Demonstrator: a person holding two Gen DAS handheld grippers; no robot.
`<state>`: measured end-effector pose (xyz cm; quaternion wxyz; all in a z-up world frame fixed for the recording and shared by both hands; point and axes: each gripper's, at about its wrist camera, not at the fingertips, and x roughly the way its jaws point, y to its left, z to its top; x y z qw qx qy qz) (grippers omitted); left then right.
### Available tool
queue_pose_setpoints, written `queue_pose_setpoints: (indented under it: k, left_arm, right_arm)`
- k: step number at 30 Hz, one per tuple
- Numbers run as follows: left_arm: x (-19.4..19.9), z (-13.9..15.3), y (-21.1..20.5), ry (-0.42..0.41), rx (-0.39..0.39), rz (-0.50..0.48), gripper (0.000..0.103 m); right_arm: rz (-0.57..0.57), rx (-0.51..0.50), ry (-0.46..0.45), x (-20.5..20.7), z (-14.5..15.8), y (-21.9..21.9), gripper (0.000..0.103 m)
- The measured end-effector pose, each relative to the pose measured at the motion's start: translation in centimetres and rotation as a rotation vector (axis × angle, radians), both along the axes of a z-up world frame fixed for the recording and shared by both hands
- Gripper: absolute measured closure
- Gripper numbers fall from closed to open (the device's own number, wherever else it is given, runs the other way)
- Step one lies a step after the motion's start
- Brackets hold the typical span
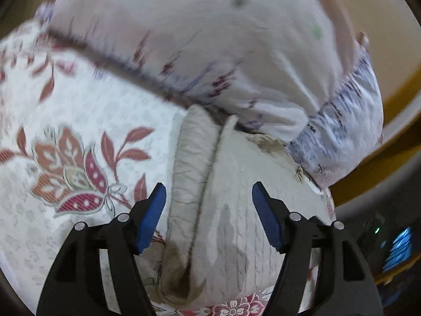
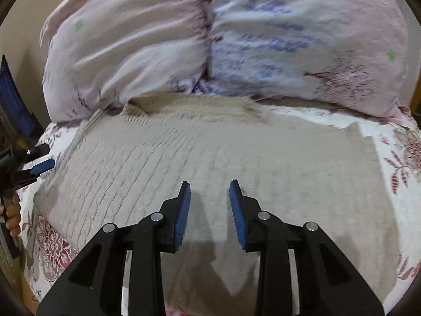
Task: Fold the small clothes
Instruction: 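Grasp the folded sweater hem with the left gripper and lift it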
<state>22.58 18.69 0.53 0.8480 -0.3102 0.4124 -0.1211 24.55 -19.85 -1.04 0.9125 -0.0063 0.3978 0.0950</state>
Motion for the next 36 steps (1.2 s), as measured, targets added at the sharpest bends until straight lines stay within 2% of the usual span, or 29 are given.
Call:
queue_pose_setpoints:
  k: [3, 8, 12, 14, 17, 19, 23, 29, 30, 33, 35, 36]
  left_arm:
    - [0.6, -1.2, 0.1, 0.040, -0.085, -0.006, 0.036]
    - [1.0, -1.4, -0.3, 0.046, -0.110, -0.010, 0.039]
    - [1.3, -1.8, -0.6, 0.064, -0.112, -0.004, 0.057]
    - [1.5, -1.9, -0.8, 0.069, -0.107, -0.003, 0.061]
    - [1.6, -2.0, -1.3, 0.083, -0.079, -0.006, 0.076]
    - [1.7, -1.9, -1.7, 0.083, -0.060, -0.014, 0.082]
    - [1.6, 0.0, -2.3, 0.018, -0.102, -0.036, 0.085]
    - [1.4, 5.4, -6.2, -0.138, -0.159, -0.109, 0.087]
    - [1.5, 6.4, -7.5, -0.161, -0.173, -0.130, 0.088]
    - [1.8, 8.2, -10.9, -0.203, -0.193, -0.184, 0.088]
    - [2.1, 9.1, -14.0, -0.222, -0.193, -0.235, 0.088]
    - [2.2, 9.3, -15.2, -0.226, -0.195, -0.255, 0.088]
  right_arm:
    - [0.006, -0.052, -0.024, -0.3, -0.2, 0.9, 0.068]
    - [0.010, -0.023, -0.019, -0.3, -0.3, 0.6, 0.068]
    - [0.012, -0.028, -0.026, -0.2, -0.4, 0.8, 0.068]
    - [0.014, -0.032, -0.027, -0.2, -0.4, 1.0, 0.067]
    - [0.017, -0.025, -0.024, -0.1, -0.4, 0.9, 0.067]
    - [0.017, -0.021, -0.023, -0.1, -0.4, 1.0, 0.067]
    - [0.019, -0.034, -0.023, -0.1, -0.3, 1.3, 0.067]
    - [0.031, -0.065, -0.026, -0.2, -0.2, 2.0, 0.067]
    - [0.030, -0.038, -0.019, -0.2, 0.0, 1.6, 0.067]
    - [-0.018, 0.147, 0.003, -0.7, 1.4, -1.6, 0.067]
    - [-0.062, 0.173, -0.022, -1.4, 2.4, -4.0, 0.064]
    - [-0.092, 0.164, -0.044, -1.9, 3.0, -5.4, 0.059]
